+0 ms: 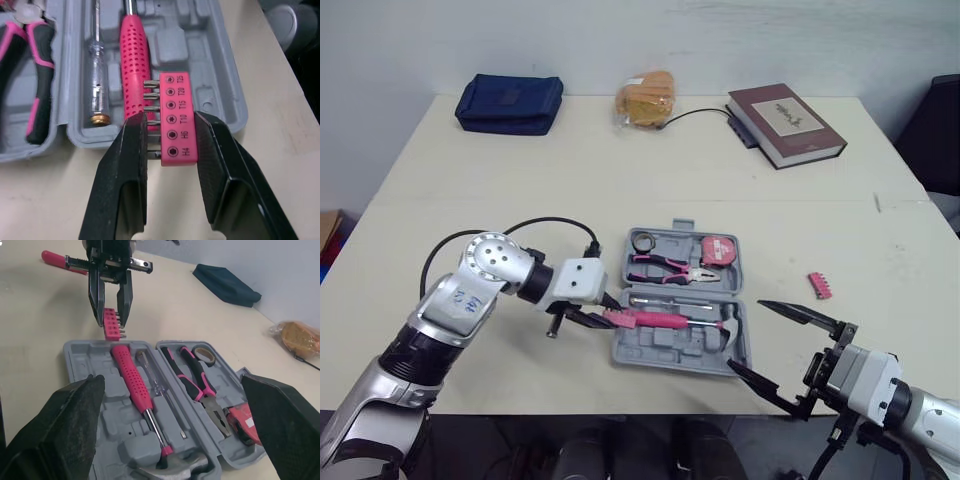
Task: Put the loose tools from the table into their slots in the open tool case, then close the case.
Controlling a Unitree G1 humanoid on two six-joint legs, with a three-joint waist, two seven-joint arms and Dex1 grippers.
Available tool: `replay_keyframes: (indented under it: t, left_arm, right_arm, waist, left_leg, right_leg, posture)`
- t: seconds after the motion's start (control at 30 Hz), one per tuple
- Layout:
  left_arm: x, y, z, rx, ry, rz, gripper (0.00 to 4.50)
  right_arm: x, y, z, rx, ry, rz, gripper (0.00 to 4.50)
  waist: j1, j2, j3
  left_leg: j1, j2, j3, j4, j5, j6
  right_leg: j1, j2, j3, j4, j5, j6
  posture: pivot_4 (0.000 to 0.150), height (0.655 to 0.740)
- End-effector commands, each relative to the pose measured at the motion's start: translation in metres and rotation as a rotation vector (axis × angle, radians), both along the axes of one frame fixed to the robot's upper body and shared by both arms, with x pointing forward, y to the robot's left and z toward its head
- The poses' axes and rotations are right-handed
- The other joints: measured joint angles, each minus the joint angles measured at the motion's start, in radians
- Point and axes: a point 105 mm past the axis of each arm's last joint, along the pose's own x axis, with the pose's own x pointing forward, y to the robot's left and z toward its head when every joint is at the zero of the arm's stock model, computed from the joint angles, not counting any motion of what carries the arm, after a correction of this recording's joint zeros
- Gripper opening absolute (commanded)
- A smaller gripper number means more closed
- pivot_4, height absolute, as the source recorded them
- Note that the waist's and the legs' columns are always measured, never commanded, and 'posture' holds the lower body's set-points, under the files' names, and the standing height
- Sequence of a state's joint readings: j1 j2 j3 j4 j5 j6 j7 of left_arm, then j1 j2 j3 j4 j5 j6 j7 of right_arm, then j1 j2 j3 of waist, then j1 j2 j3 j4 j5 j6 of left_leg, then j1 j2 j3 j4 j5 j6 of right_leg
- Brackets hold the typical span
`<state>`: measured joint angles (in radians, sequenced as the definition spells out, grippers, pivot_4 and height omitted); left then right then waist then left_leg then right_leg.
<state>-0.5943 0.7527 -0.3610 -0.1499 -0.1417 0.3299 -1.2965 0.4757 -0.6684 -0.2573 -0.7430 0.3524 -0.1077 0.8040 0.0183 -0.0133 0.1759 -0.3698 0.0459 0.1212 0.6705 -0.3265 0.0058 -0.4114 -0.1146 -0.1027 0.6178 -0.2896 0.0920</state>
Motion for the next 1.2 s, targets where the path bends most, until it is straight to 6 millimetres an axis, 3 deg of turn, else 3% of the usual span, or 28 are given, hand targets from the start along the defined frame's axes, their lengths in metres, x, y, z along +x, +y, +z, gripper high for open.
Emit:
replay_keyframes:
  t: [0.03,0.47,1.2]
  left_arm:
    - [-0.003,-0.011,0.0,0.022,-0.03,-0.016,0.68]
    - [-0.001,-0.02,-0.012,0.073,-0.021,0.074,0.68]
    - [0.004,-0.043,-0.013,0.089,-0.033,0.099,0.68]
  right_arm:
    - [-0.005,0.005,0.01,0.008,-0.052,0.003,4.5]
    - [-0.008,0.008,0.006,0.012,-0.054,-0.015,4.5]
    - [-0.008,0.01,0.004,0.019,-0.06,-0.023,4.5]
  waist:
    - [0.002,0.0,0.0]
    - [0.006,0.0,0.0]
    - [0.008,0.0,0.0]
  left_leg:
    - [0.0,0.0,0.0,0.001,0.0,0.0]
    - [-0.001,0.002,-0.001,0.007,-0.001,0.001]
    - [-0.001,0.001,-0.001,0.01,-0.003,0.004]
  right_leg:
    - [0.0,0.0,0.0,0.0,0.0,0.0]
    - [0.0,0.0,0.0,0.002,0.0,-0.001]
    - [0.001,-0.001,0.0,0.004,0.0,-0.001]
  posture:
    - [0.15,0.74]
    - [0.15,0.74]
    - [0.15,0.74]
